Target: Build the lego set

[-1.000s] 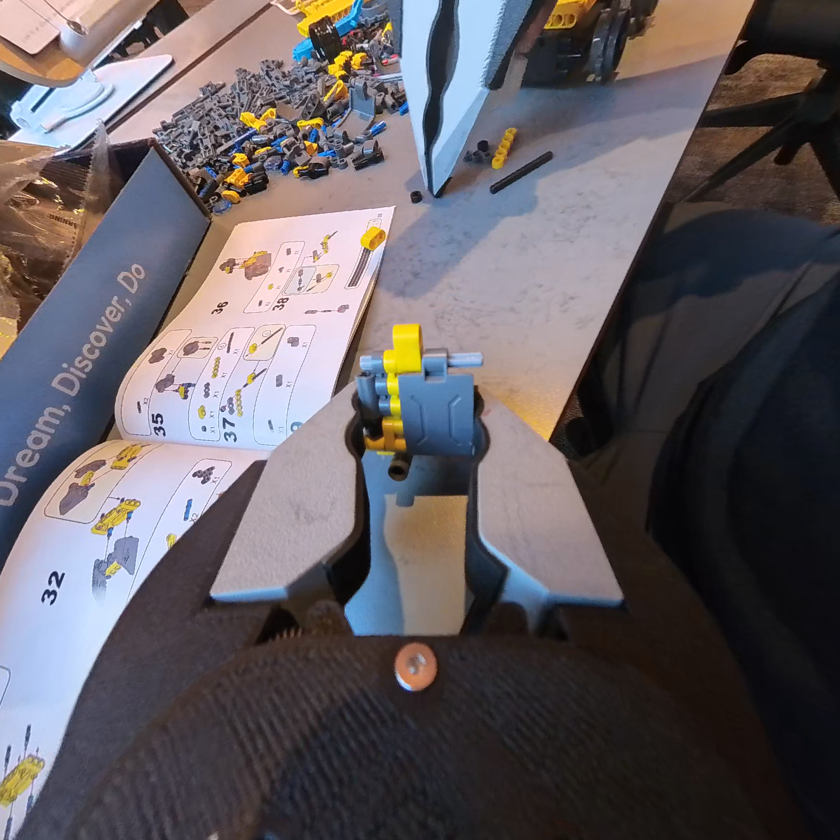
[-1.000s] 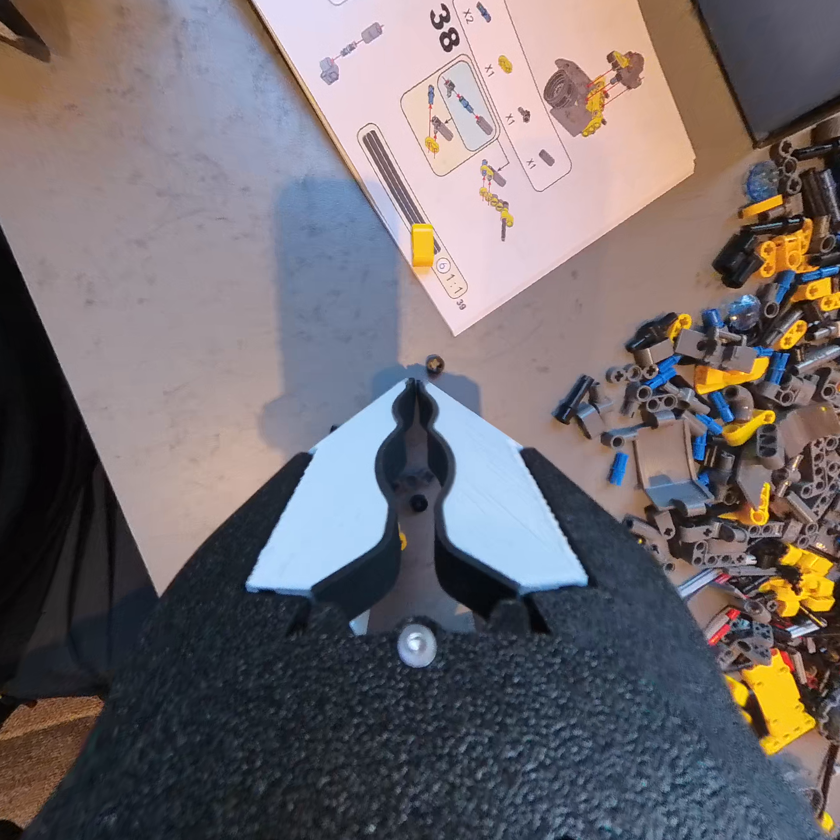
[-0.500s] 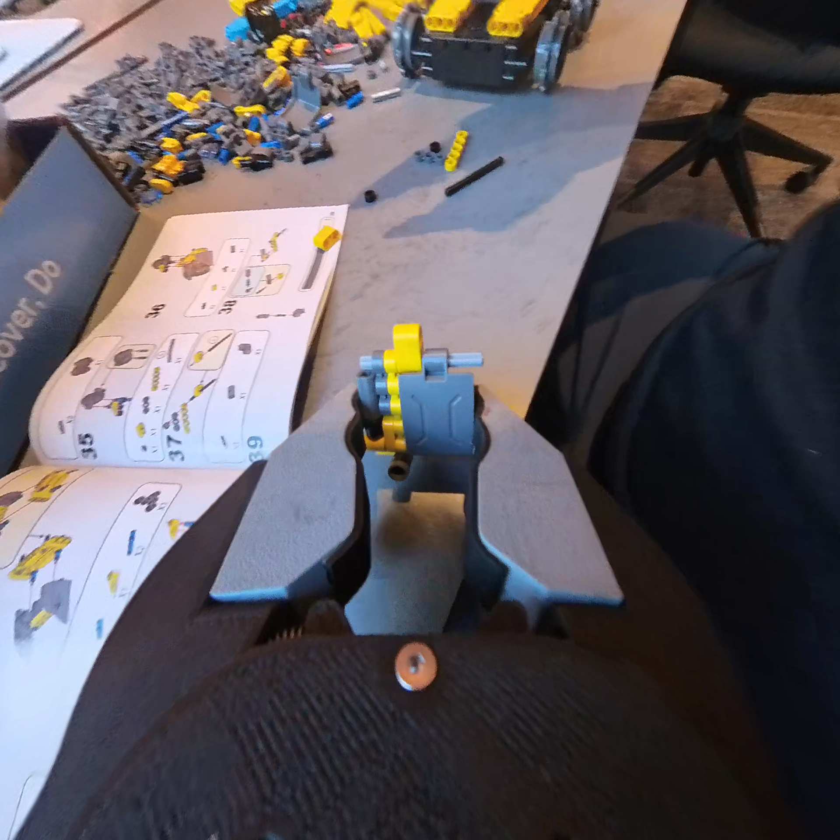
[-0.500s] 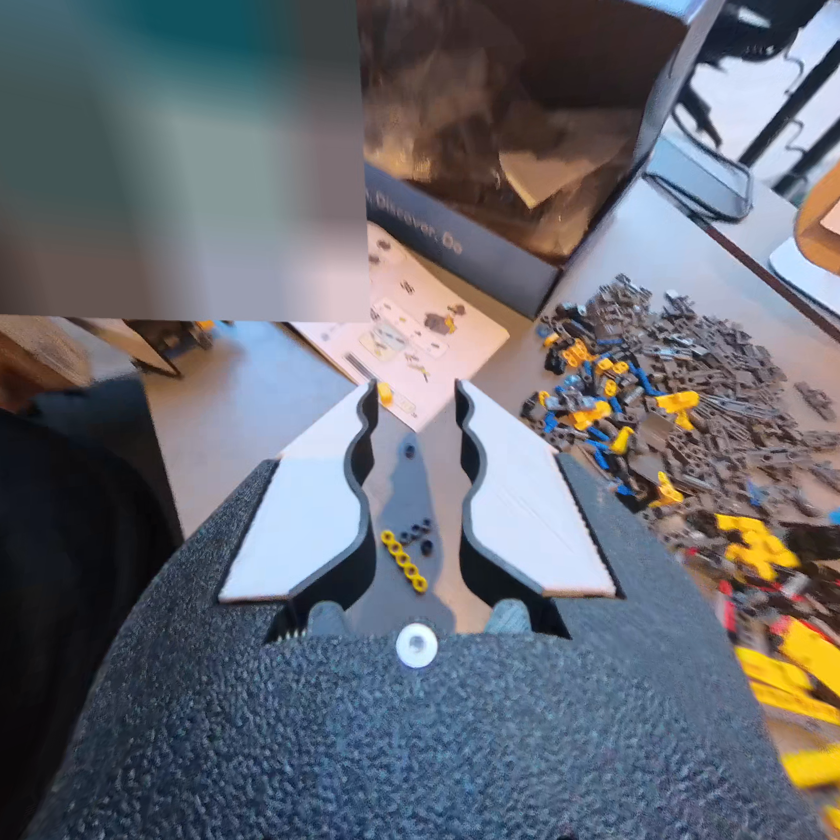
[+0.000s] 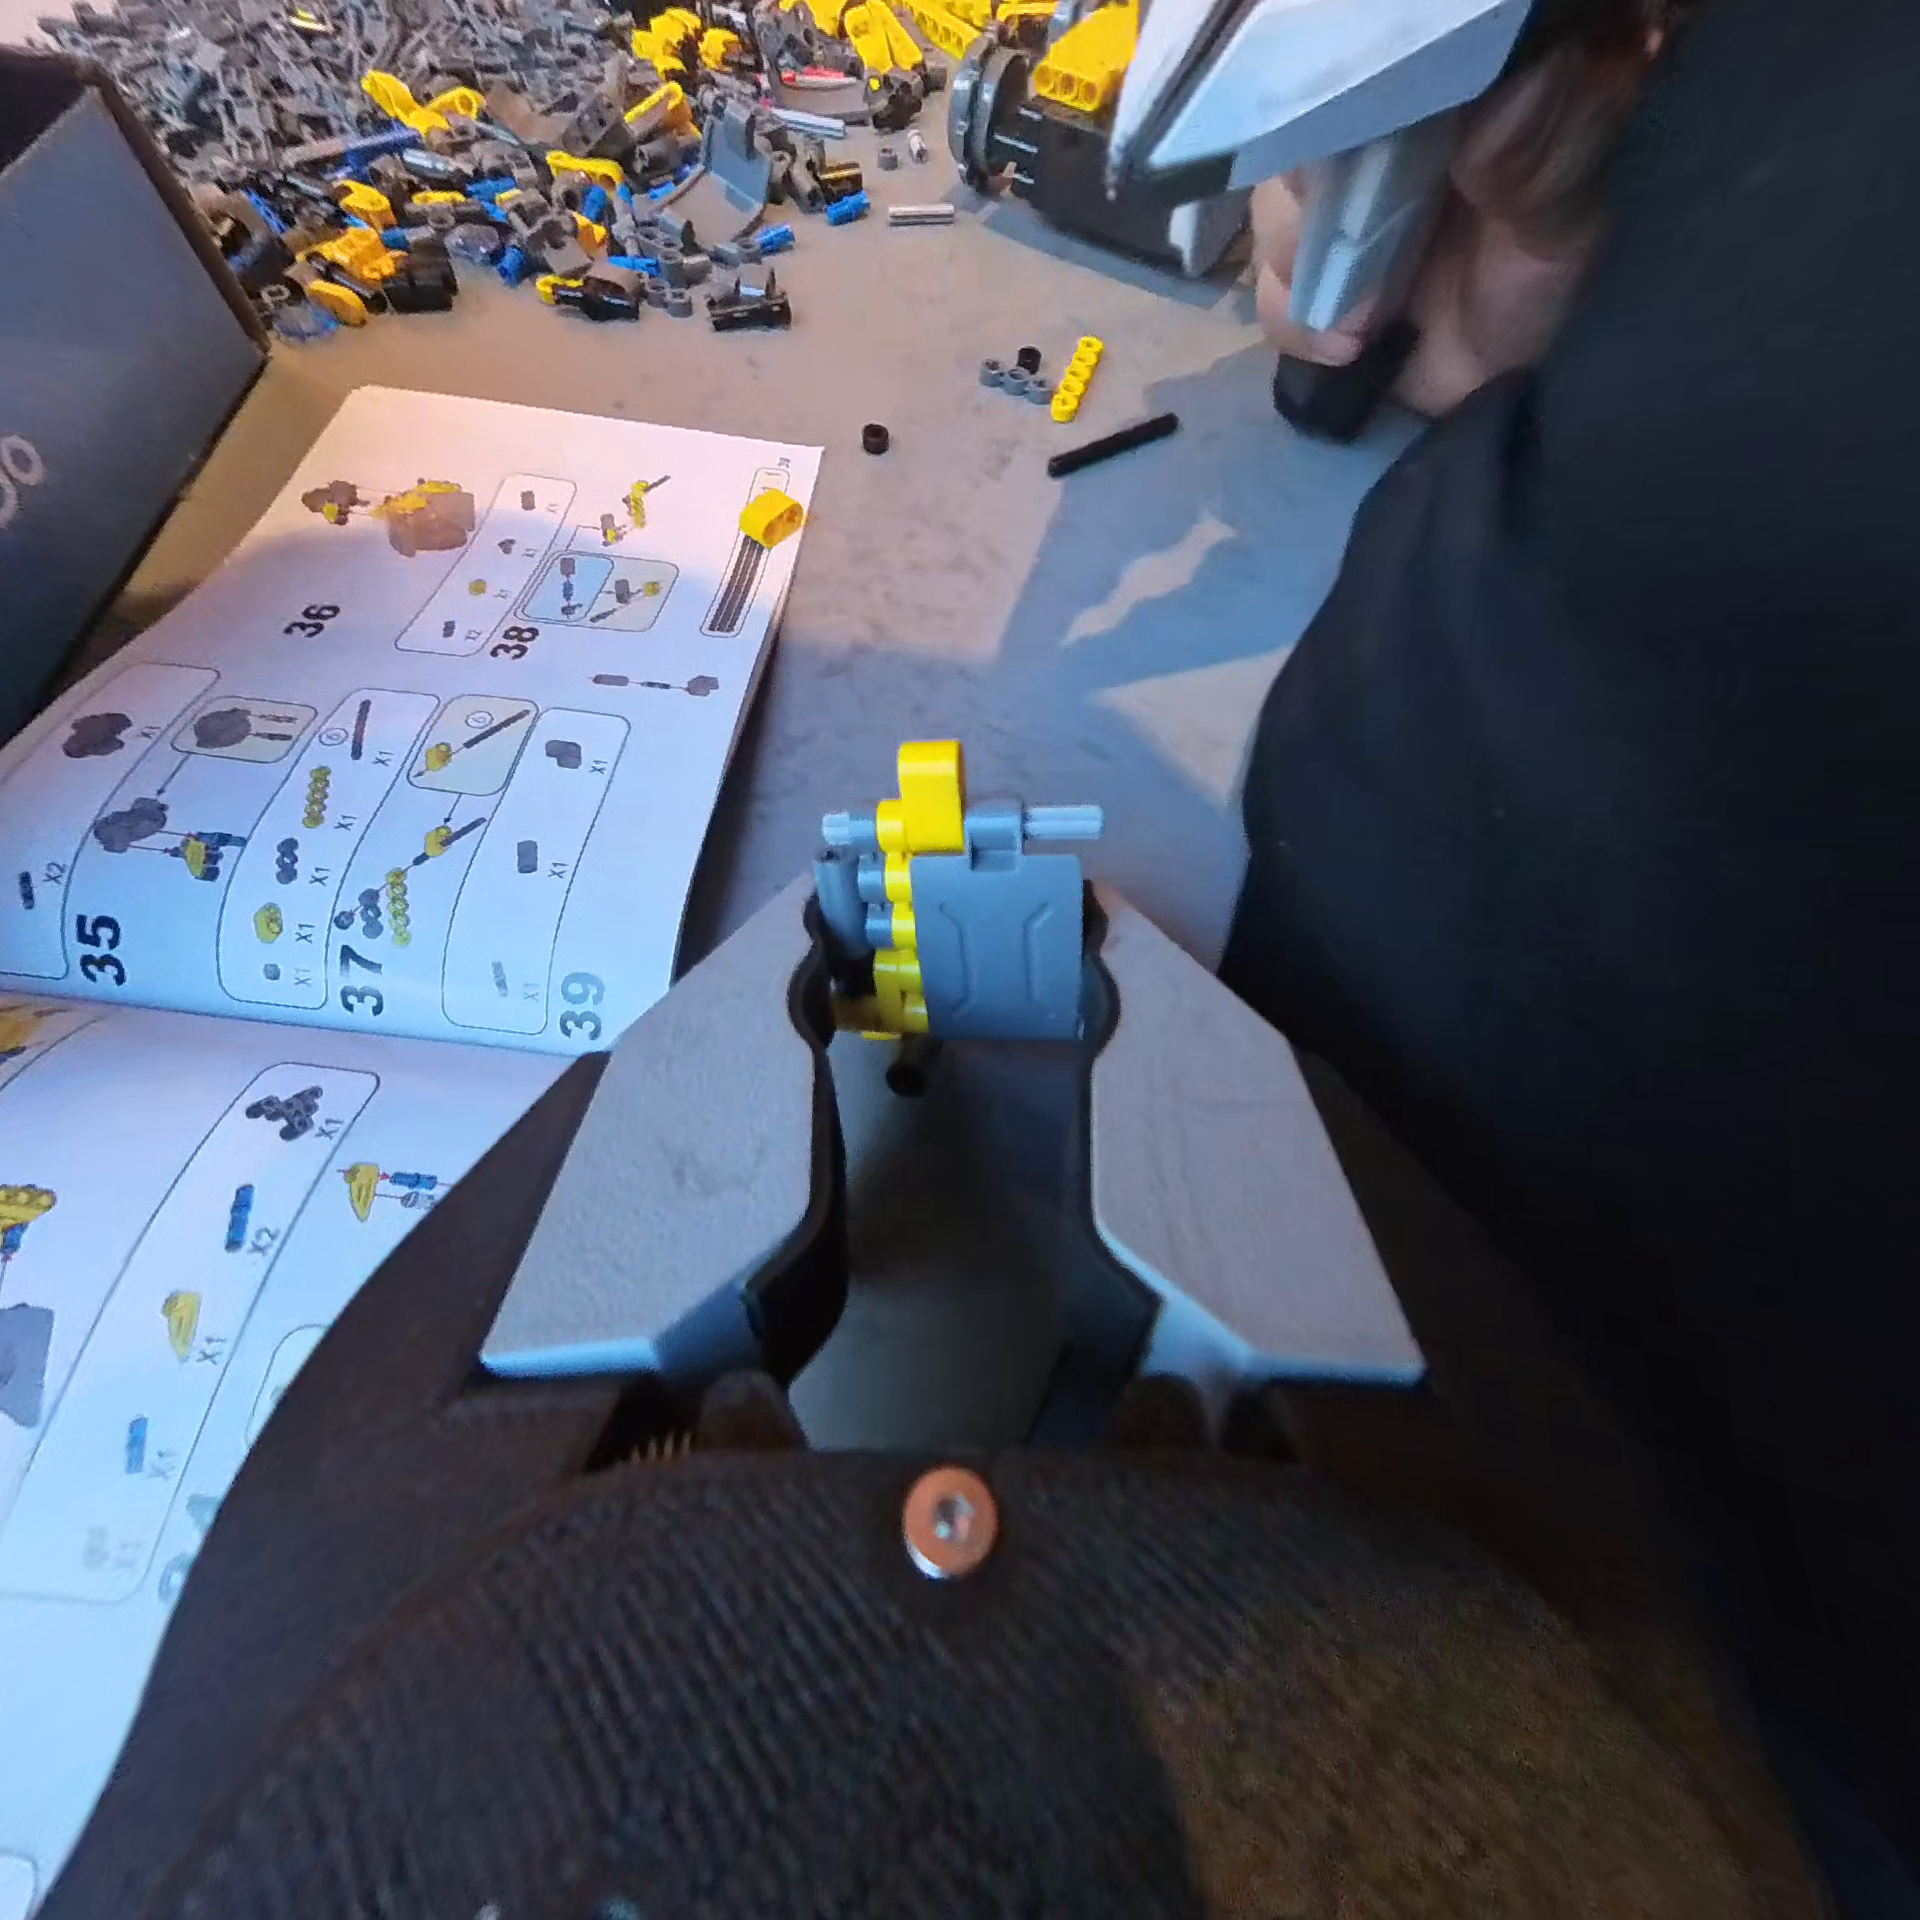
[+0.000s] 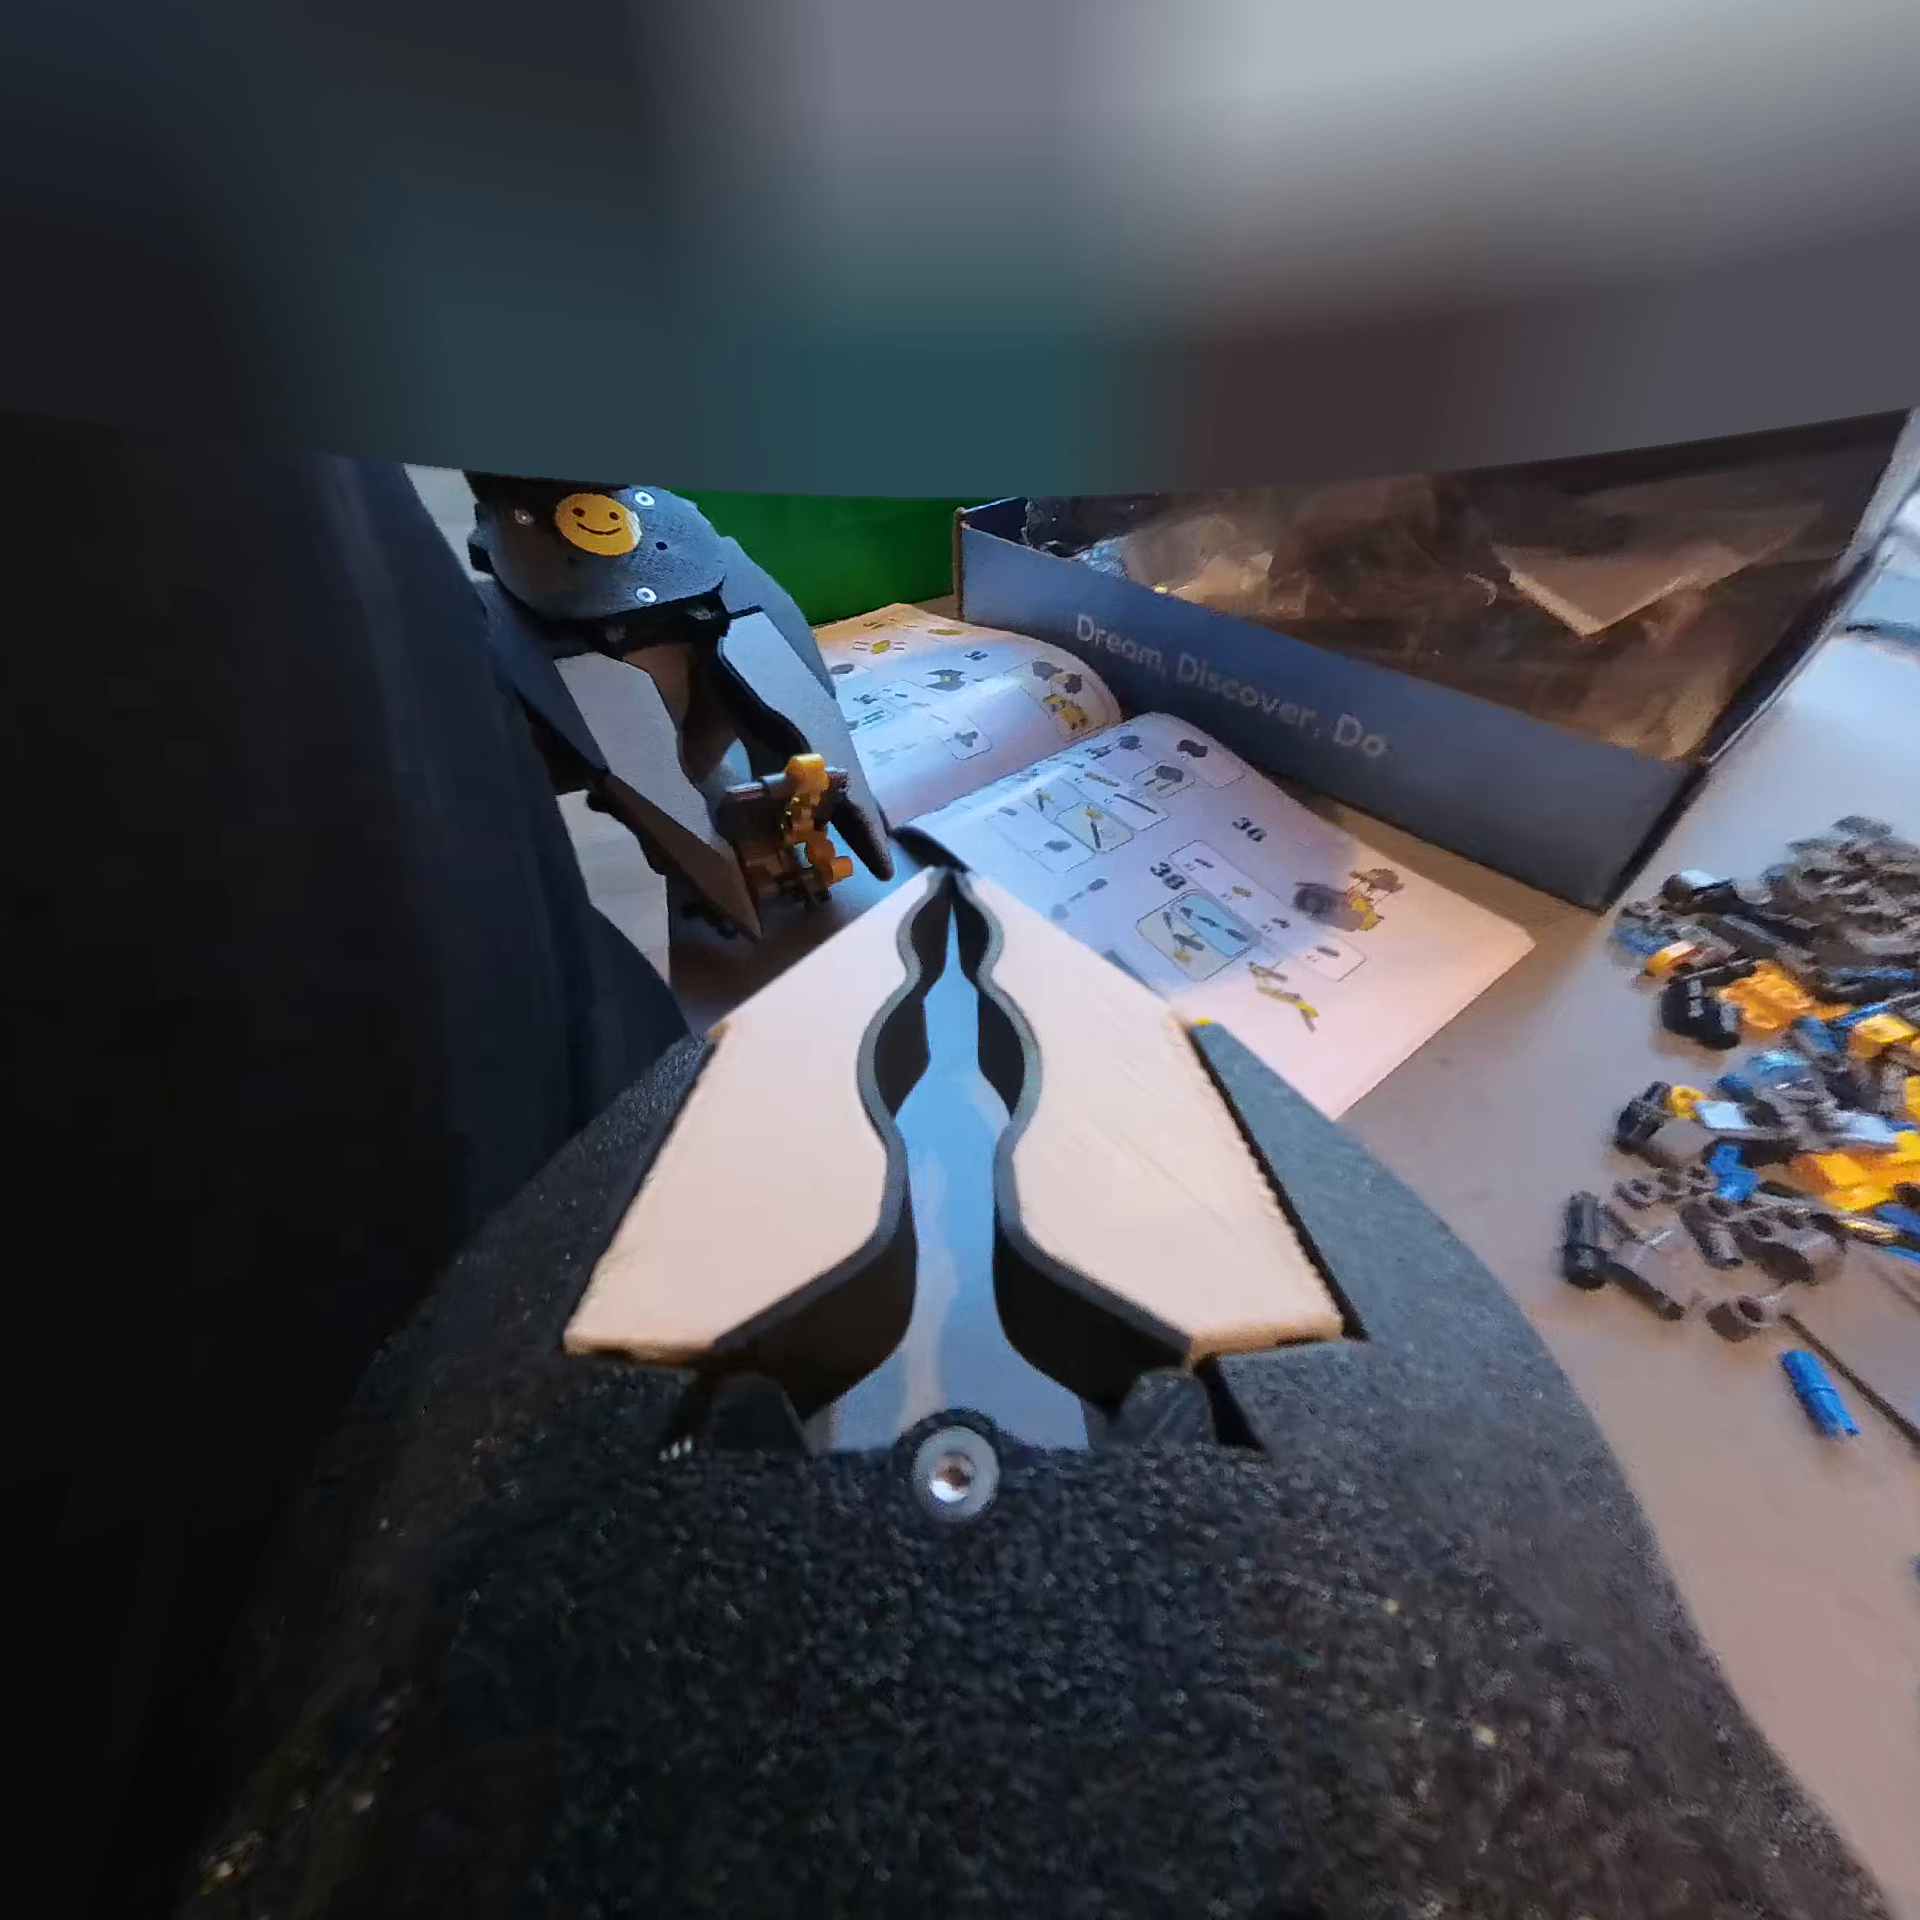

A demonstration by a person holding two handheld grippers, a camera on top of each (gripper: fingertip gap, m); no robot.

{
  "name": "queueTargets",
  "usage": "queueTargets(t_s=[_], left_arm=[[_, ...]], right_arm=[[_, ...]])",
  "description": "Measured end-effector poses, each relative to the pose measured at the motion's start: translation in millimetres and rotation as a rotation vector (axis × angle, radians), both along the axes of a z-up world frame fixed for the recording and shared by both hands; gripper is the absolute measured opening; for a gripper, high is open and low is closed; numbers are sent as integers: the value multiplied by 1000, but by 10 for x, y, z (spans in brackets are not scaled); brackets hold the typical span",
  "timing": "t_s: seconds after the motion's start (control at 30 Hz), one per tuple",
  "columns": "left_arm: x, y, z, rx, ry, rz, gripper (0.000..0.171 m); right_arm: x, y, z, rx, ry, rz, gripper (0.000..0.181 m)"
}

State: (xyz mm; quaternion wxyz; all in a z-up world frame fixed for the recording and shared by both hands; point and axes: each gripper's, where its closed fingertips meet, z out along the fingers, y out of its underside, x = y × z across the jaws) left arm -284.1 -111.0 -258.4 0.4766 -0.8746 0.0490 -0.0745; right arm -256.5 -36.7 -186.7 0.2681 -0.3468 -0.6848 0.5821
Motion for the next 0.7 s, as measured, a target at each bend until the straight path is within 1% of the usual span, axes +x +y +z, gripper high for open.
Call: queueTargets(t_s=[0.07, 0.13, 0.37, 0.7], left_arm=[[-11, 5, 3, -4, -28, 6, 44], [-15, 13, 16, 1, -55, 9, 44], [10, 5, 57, 26, -92, -12, 44], [-11, 14, 88, 43, -126, 1, 44]], right_arm=[[-17, 34, 6, -56, -35, 11, 3], [-35, 84, 26, -75, -28, -17, 5], [-68, 84, -25, -11, -25, -63, 5], [-52, 80, -2, -10, -4, -62, 7]])
